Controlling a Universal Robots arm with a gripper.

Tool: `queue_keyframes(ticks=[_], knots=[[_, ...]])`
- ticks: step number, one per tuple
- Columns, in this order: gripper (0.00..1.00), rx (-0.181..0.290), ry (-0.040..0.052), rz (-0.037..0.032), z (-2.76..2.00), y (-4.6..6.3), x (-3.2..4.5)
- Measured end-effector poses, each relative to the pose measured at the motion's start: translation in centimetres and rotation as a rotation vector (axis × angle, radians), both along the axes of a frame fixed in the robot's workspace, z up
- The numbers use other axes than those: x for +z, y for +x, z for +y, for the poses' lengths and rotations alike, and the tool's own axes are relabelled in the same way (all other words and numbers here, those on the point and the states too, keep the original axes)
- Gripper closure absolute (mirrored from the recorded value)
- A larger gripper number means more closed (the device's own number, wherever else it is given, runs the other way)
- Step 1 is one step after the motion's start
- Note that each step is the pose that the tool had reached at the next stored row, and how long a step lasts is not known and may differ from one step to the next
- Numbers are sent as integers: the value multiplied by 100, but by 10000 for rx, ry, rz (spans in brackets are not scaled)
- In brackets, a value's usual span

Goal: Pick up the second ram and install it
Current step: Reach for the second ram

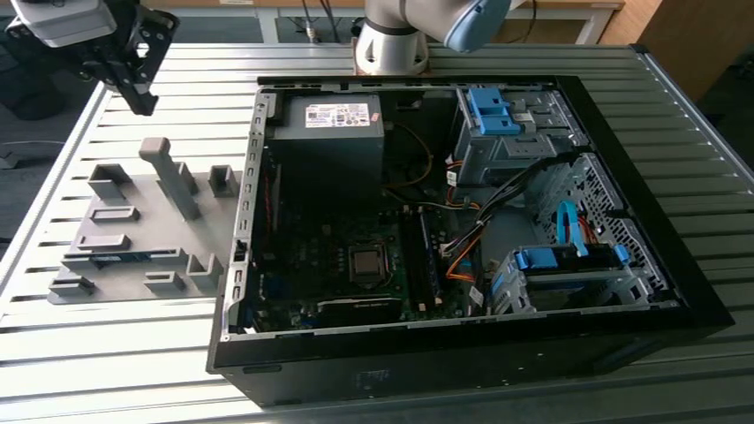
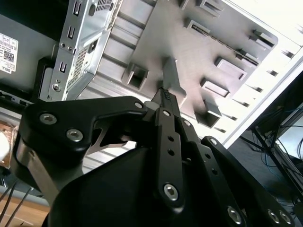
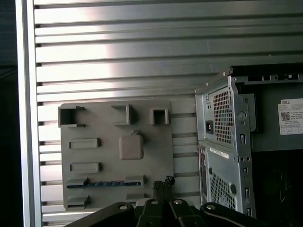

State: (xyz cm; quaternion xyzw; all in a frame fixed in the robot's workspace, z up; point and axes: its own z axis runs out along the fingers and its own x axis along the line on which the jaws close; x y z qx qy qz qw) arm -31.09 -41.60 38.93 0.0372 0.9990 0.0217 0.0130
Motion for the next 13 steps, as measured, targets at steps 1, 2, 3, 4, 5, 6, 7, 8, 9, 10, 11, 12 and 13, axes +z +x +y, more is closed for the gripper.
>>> queue_keyframes(ticks=[1, 2, 3, 4, 5, 6, 7, 8, 9, 10, 11, 12, 13], knots=[[89, 2, 0, 0, -18, -7, 0], [89, 4, 1, -1, -37, -14, -2], [89, 6, 0, 0, -56, -20, -2], [89, 7, 0, 0, -73, -27, -3], [89, 9, 0, 0, -90, -33, -4], [89, 12, 0, 0, -105, -41, -6], [89, 14, 1, -1, -120, -49, -7], [89, 16, 0, 0, -134, -59, -9], [89, 18, 0, 0, -146, -69, -10], [89, 18, 0, 0, -156, -78, -12], [89, 18, 0, 0, -161, -87, -13], [89, 18, 0, 0, -162, -94, -13], [89, 20, 0, 0, -162, -96, -13]])
